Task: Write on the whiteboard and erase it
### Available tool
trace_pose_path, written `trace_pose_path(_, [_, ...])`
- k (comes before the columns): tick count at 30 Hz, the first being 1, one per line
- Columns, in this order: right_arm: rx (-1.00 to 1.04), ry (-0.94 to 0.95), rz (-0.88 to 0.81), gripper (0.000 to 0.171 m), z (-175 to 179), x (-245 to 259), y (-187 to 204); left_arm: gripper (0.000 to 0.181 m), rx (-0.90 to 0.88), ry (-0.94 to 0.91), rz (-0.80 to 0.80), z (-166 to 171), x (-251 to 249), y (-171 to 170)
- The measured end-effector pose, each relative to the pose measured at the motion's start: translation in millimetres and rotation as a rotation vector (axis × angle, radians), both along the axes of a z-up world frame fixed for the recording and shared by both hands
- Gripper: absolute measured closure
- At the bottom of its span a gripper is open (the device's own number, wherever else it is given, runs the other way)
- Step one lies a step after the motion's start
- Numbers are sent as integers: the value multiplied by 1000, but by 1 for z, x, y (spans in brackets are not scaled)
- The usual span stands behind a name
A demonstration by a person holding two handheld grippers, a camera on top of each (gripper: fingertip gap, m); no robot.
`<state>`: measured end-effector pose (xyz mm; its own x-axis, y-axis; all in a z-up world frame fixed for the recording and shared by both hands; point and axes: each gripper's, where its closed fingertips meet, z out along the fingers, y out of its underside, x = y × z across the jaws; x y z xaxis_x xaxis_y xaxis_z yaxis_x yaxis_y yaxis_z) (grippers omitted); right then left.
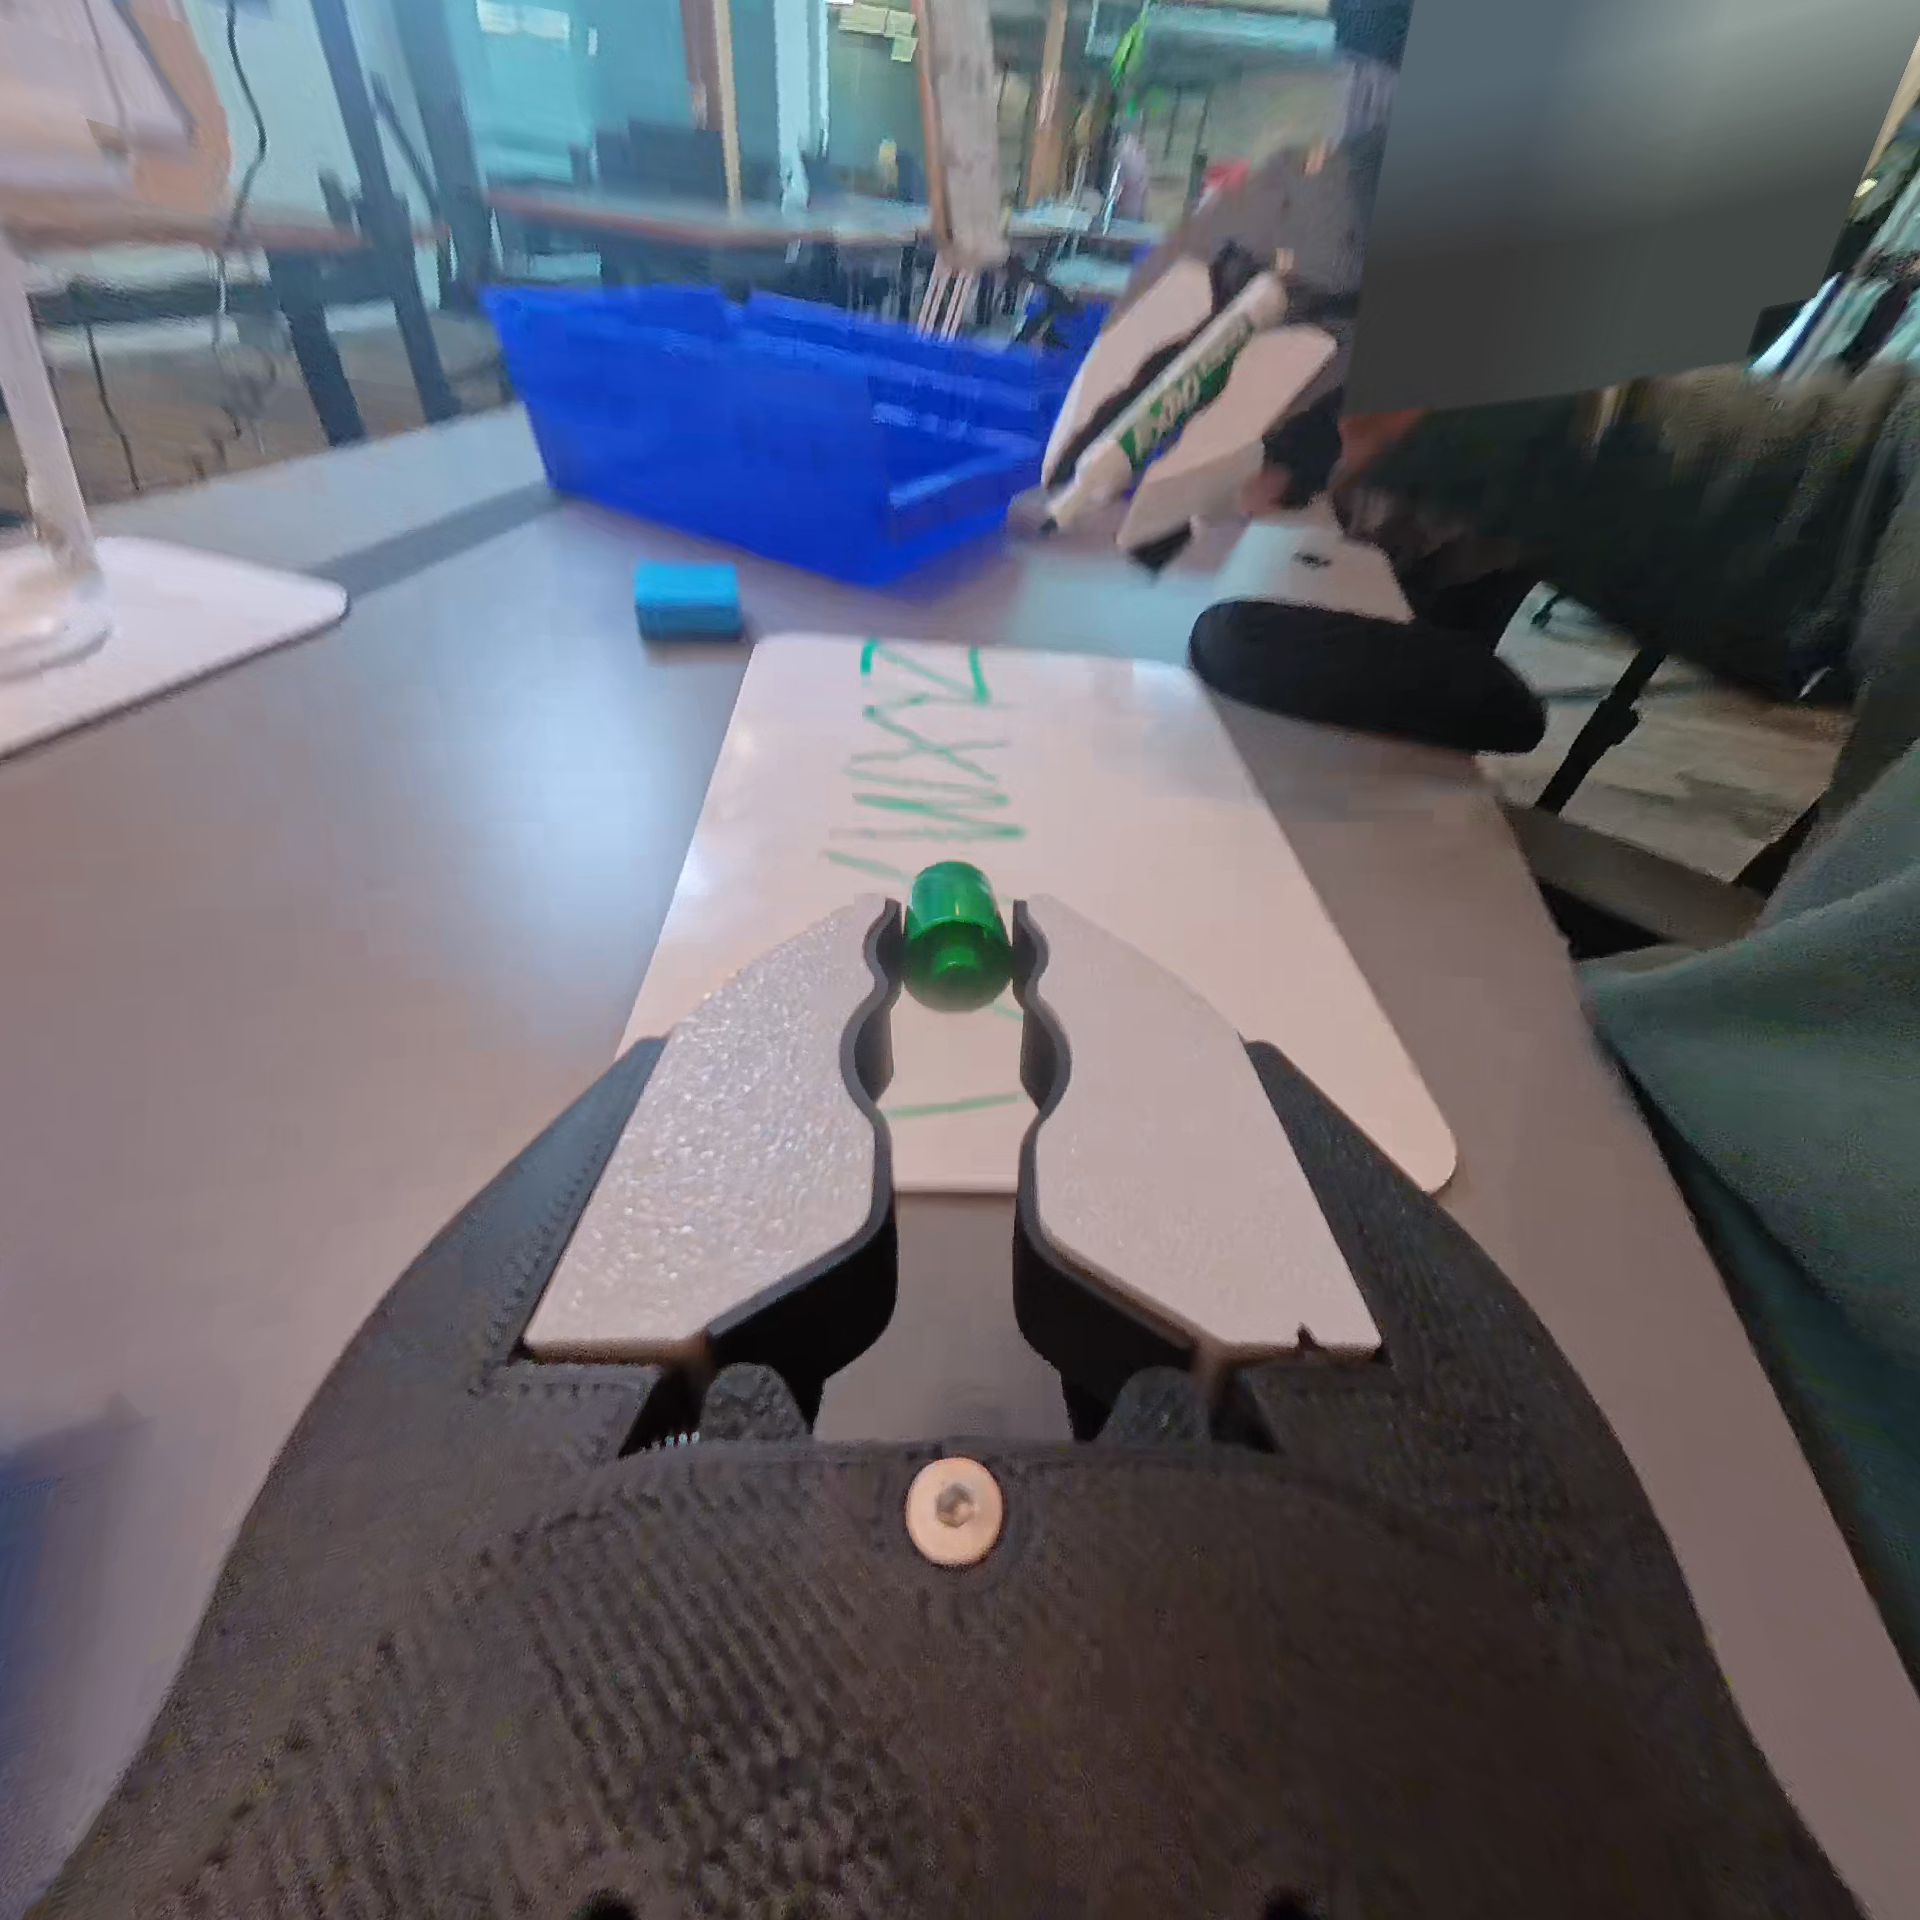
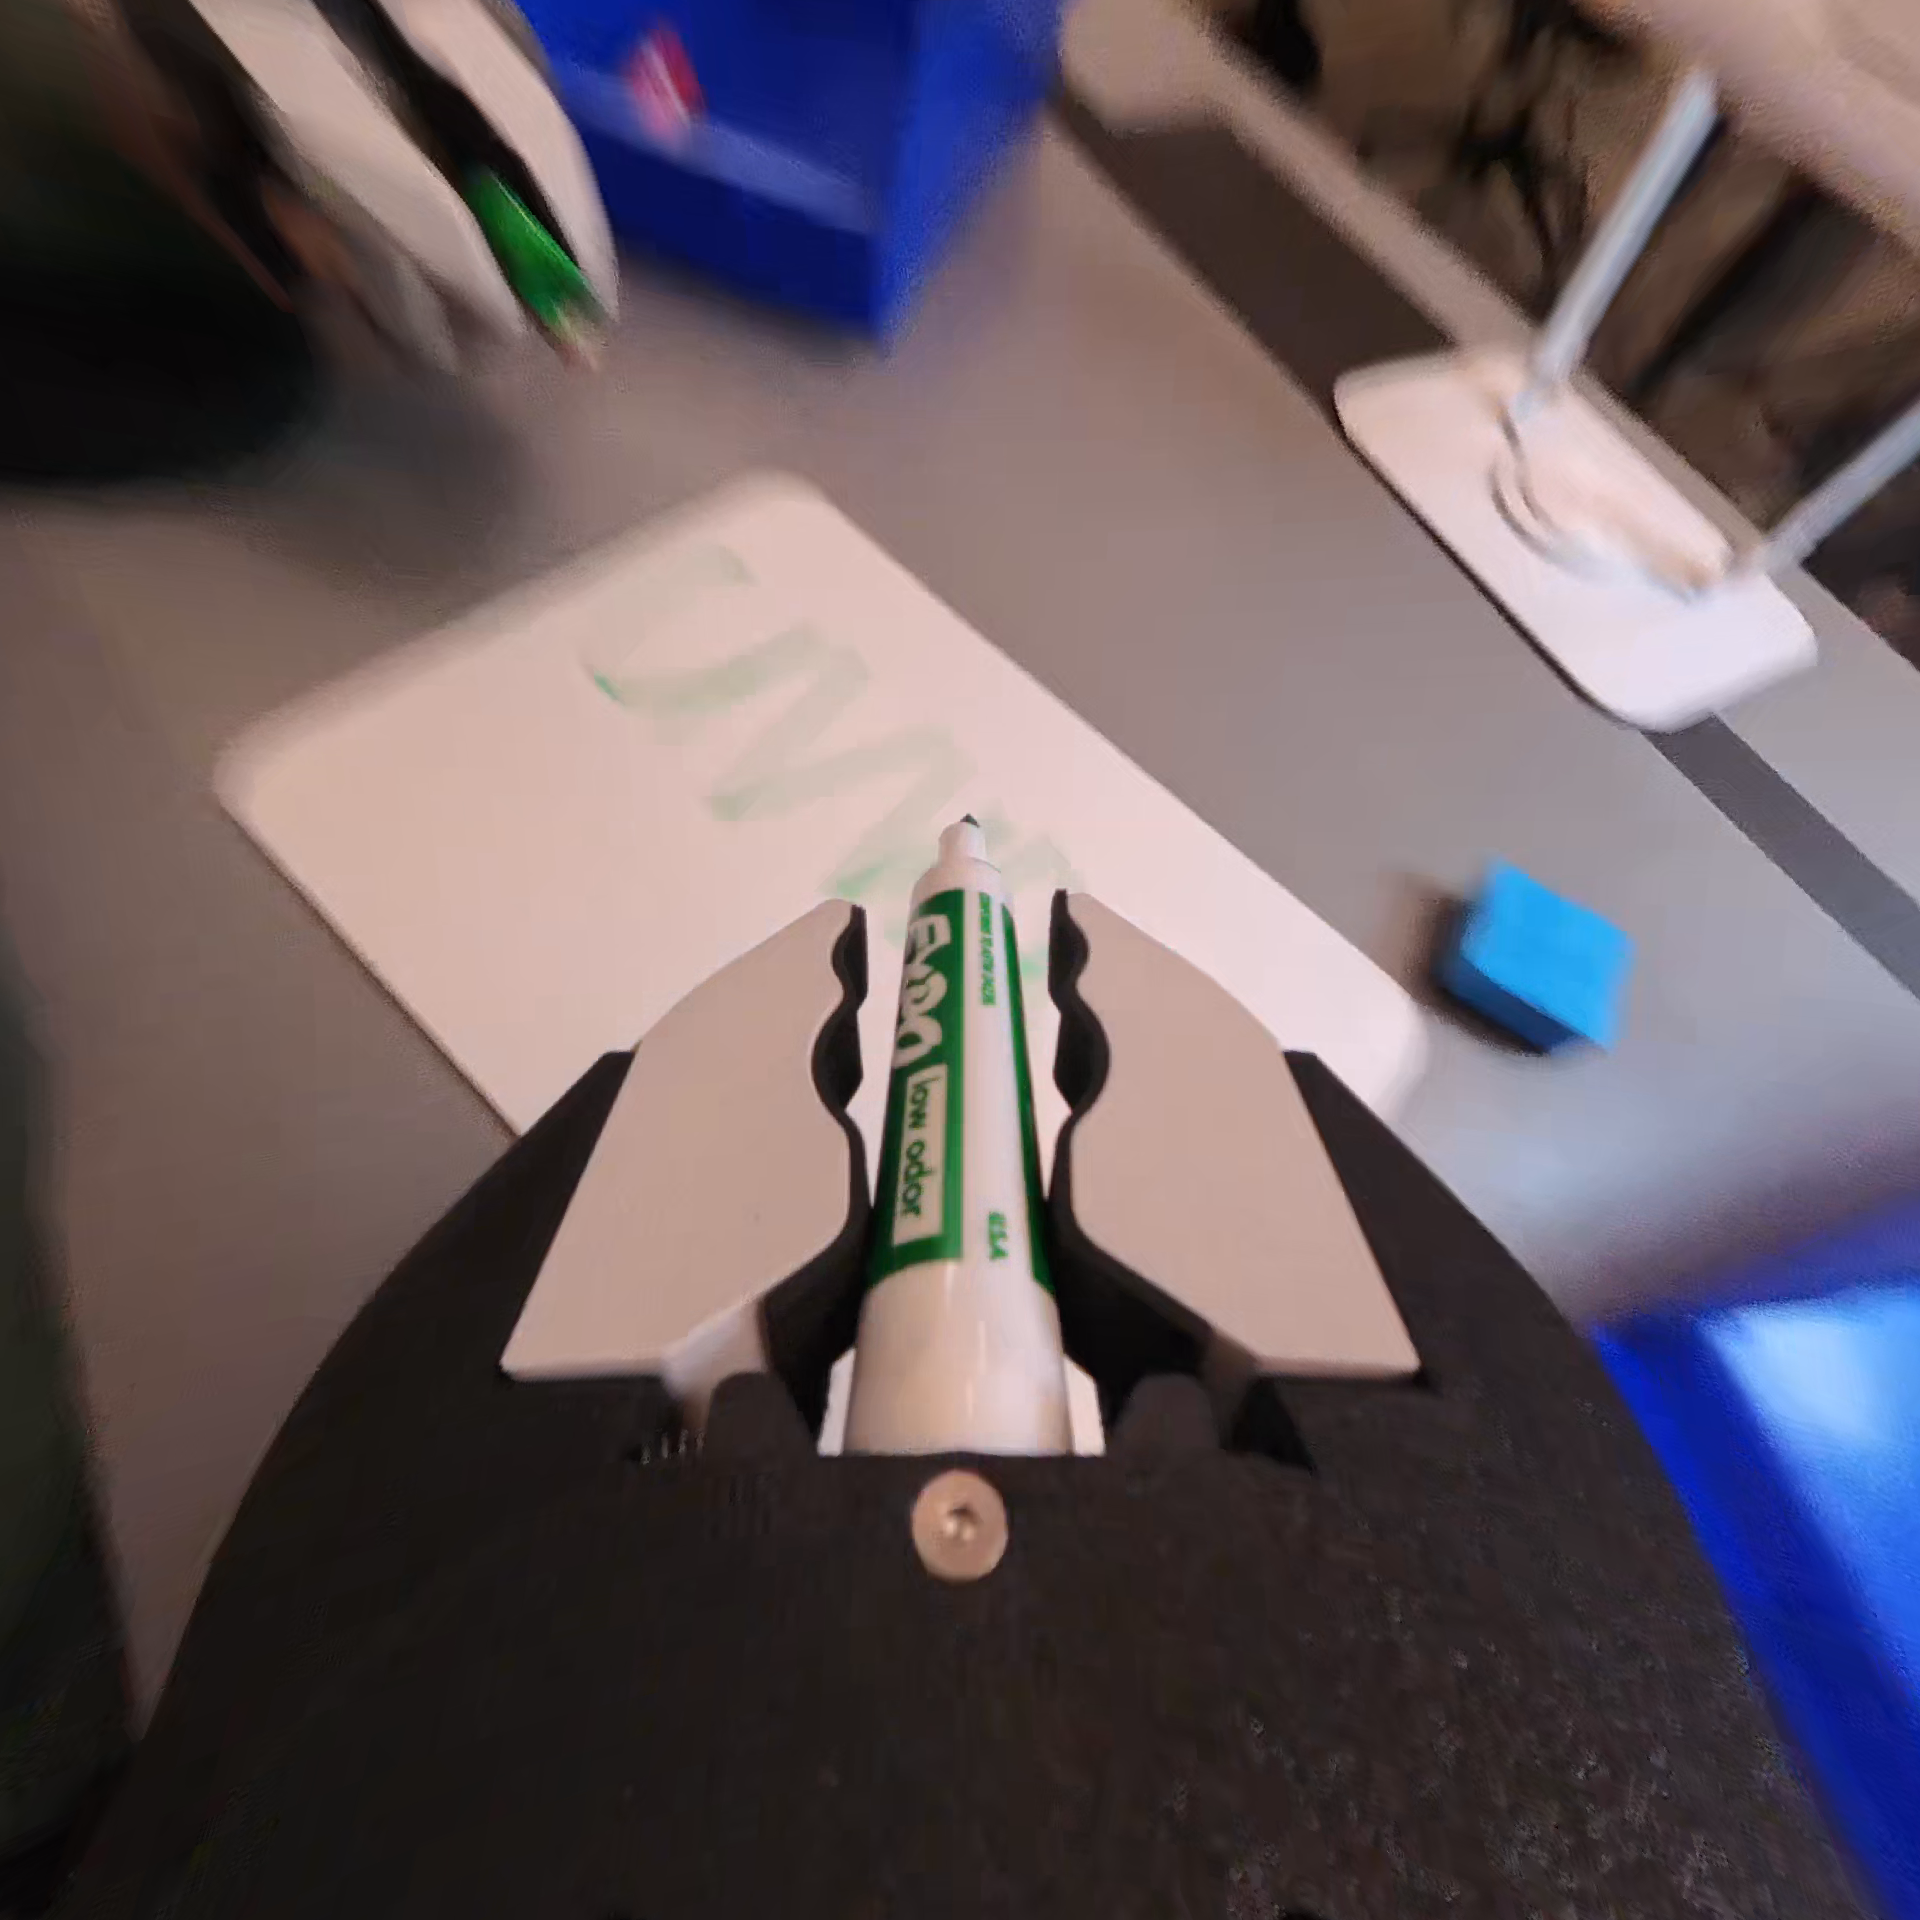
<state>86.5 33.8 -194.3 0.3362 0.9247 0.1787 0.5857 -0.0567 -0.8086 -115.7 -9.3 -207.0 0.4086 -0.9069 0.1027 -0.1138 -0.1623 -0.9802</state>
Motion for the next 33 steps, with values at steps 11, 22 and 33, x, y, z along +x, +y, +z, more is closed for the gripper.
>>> trace_pose_path(11, [5,697,94,137,58,-67,-107,161,52,-146,-461,66,103,-52])
trace_pose_path(22, [-42,791,71,137,60,-37,-125,162,35,-115,-620,74,156,-77])
trace_pose_path(33, [-67,792,51,138,51,-17,-130,162,-1,-51,-718,66,186,-87])
